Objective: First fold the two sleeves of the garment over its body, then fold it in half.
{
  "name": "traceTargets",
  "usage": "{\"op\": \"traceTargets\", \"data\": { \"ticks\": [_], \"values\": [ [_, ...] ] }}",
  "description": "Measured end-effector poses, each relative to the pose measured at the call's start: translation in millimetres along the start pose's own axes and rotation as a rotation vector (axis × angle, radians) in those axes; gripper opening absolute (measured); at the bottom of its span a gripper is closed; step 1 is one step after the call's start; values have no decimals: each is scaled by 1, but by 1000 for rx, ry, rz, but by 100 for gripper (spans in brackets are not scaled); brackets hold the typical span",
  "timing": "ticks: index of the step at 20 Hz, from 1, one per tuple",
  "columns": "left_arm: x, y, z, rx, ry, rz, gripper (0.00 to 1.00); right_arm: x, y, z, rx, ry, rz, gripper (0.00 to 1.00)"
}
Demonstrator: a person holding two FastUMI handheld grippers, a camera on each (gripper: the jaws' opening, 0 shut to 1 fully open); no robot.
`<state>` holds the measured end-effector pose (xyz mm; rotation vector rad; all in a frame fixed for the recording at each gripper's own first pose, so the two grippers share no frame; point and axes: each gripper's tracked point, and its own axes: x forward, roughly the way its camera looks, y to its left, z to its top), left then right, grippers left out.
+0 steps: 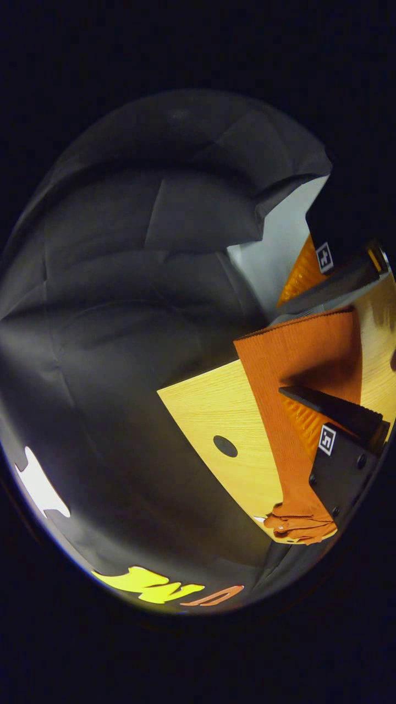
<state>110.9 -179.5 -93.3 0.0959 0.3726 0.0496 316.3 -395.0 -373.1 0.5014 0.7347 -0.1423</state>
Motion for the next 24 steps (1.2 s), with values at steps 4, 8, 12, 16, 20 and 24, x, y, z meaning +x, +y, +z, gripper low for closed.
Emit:
{"op": "traceTargets", "data": {
  "ticks": [4,8,12,16,20,24],
  "values": [
    [-3,2,-5,-26,1,8,98,-6,-6,9,28,-2,-44,52],
    [-10,10,-10,-19,3,15,98,-18,0,12,41,4,-77,8],
    [-17,32,-12,-58,-12,26,98,-44,31,29,30,-42,-23,5],
    [-24,78,-9,-57,-61,48,98,-87,84,55,-17,-103,25,5],
    [-32,146,-13,-59,-113,70,98,-134,177,62,-60,-174,75,6],
    [-44,214,-19,-100,-160,65,99,-173,293,46,-171,-205,157,5]
  ]
}}
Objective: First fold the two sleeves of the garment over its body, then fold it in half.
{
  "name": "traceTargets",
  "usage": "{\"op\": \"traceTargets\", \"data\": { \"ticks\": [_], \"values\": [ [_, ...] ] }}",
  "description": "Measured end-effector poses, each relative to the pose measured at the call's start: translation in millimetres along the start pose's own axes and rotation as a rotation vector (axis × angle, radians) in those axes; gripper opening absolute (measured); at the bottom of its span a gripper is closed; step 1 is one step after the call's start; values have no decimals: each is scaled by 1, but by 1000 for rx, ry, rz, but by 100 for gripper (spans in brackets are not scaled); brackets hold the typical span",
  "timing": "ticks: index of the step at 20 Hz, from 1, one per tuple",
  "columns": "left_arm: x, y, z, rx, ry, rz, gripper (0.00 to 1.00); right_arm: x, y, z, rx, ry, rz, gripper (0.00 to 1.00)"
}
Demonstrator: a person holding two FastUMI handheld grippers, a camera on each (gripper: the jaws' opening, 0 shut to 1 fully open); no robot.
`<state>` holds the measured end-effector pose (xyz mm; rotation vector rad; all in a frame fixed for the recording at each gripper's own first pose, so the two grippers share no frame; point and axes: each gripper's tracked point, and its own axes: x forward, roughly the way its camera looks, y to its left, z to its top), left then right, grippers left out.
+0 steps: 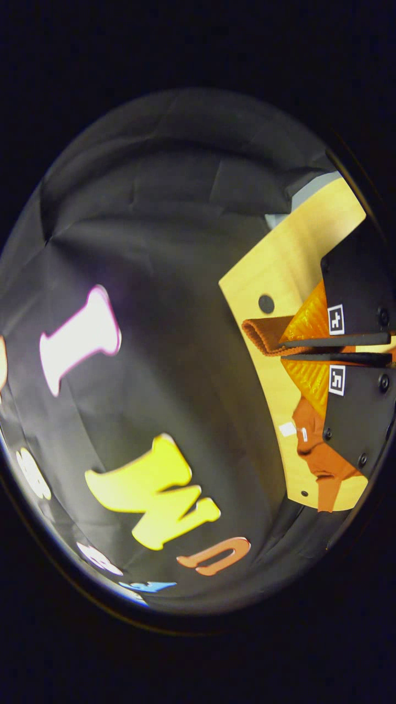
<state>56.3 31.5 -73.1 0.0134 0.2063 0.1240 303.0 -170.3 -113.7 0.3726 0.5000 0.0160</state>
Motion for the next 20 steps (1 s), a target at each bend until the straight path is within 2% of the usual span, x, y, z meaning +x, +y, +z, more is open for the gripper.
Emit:
{"op": "traceTargets", "data": {
  "ticks": [3,5,7,10,14,17,20],
  "values": [
    [-5,44,0,-36,-26,-21,99,-1,93,-10,-79,3,64,5],
    [-10,72,-2,-70,-30,-17,99,1,154,-27,-90,27,115,5],
    [-15,106,-6,-101,-33,23,99,11,207,-51,-126,57,157,5],
    [-28,158,-12,-131,-42,105,98,37,280,-112,-183,123,218,6],
    [-50,214,-27,-148,-33,198,98,83,341,-196,-268,201,275,6],
    [-62,245,-40,-154,-12,257,98,122,363,-259,-307,281,277,3],
    [-69,268,-50,-165,19,305,98,156,374,-311,-355,338,264,5]
  ]
}}
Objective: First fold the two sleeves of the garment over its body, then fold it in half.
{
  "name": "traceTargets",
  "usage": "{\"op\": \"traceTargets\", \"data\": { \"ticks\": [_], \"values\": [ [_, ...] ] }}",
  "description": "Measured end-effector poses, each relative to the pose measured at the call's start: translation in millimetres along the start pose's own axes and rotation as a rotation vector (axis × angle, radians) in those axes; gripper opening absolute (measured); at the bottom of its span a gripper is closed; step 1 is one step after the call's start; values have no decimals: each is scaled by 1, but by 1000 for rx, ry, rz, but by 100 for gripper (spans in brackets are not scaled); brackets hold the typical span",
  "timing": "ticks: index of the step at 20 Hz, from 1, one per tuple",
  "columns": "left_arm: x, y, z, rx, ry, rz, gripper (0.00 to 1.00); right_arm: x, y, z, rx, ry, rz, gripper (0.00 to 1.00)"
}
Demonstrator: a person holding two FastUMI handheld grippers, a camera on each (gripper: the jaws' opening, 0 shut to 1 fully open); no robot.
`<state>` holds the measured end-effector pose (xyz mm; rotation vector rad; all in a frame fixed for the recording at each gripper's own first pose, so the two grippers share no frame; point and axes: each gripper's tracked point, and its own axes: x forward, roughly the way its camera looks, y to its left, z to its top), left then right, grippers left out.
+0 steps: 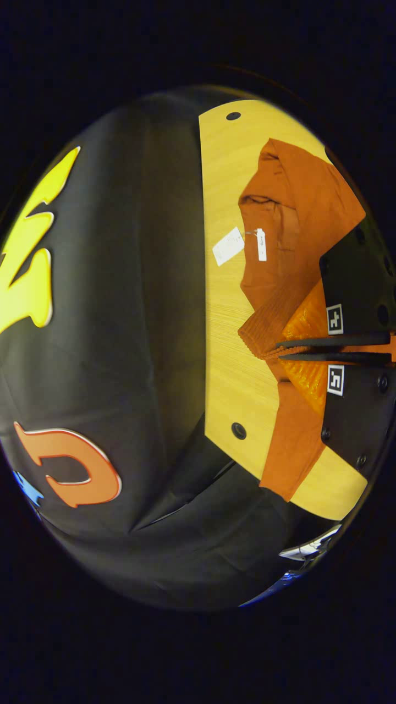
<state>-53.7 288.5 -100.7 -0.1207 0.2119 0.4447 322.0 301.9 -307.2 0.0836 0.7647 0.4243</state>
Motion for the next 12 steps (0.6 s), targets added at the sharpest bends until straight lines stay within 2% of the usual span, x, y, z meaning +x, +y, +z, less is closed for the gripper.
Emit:
{"op": "traceTargets", "data": {
  "ticks": [5,9,11,12],
  "values": [
    [2,16,-10,16,34,32,98,51,12,-50,-33,102,-23,6],
    [14,9,-10,-6,40,22,98,48,39,-51,37,110,71,16],
    [23,6,-9,-23,38,11,98,34,54,-40,71,104,123,32],
    [28,5,-8,-29,34,9,98,27,53,-35,72,94,123,53]
  ]
}}
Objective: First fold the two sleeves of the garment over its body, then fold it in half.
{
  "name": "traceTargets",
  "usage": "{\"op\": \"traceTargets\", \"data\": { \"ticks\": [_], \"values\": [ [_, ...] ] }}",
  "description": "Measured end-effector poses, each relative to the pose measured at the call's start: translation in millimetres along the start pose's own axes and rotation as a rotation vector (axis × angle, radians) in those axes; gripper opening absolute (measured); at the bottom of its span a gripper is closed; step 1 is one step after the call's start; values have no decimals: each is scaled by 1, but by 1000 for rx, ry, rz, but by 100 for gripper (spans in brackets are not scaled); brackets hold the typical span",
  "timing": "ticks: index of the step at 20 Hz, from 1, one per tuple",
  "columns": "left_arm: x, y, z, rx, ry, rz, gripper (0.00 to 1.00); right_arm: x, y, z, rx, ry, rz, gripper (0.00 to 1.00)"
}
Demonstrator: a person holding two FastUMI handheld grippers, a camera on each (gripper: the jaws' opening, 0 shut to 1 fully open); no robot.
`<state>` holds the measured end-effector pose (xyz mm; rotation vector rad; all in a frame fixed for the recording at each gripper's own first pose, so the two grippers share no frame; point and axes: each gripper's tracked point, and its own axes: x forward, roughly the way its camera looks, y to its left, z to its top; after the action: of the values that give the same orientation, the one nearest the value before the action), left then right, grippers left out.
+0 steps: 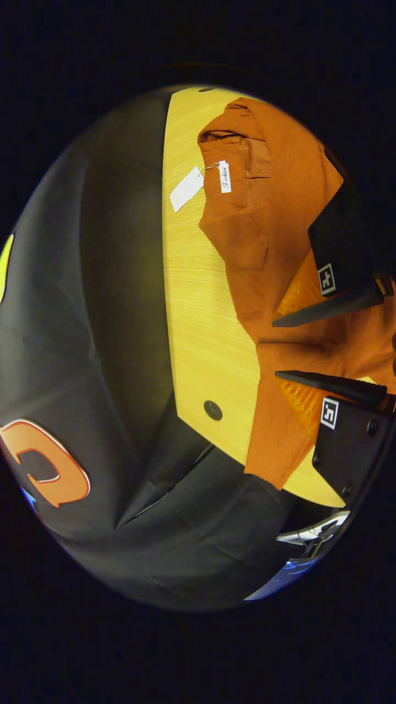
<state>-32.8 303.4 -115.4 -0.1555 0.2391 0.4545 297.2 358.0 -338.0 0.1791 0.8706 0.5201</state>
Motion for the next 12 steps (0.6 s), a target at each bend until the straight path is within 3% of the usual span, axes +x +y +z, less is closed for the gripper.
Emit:
{"op": "traceTargets", "data": {
  "ticks": [1,2,3,7,12],
  "values": [
    [6,0,-1,-5,-4,-6,98,-11,1,4,0,-10,6,53],
    [13,1,0,-9,-6,-16,98,-28,4,8,-1,-21,17,46],
    [24,3,0,-12,-7,-21,98,-47,8,12,3,-43,33,53],
    [88,8,-2,-20,0,-93,98,-150,25,5,-60,-87,114,53],
    [194,23,-14,9,57,-214,98,-266,10,-15,-77,-136,135,53]
  ]
}}
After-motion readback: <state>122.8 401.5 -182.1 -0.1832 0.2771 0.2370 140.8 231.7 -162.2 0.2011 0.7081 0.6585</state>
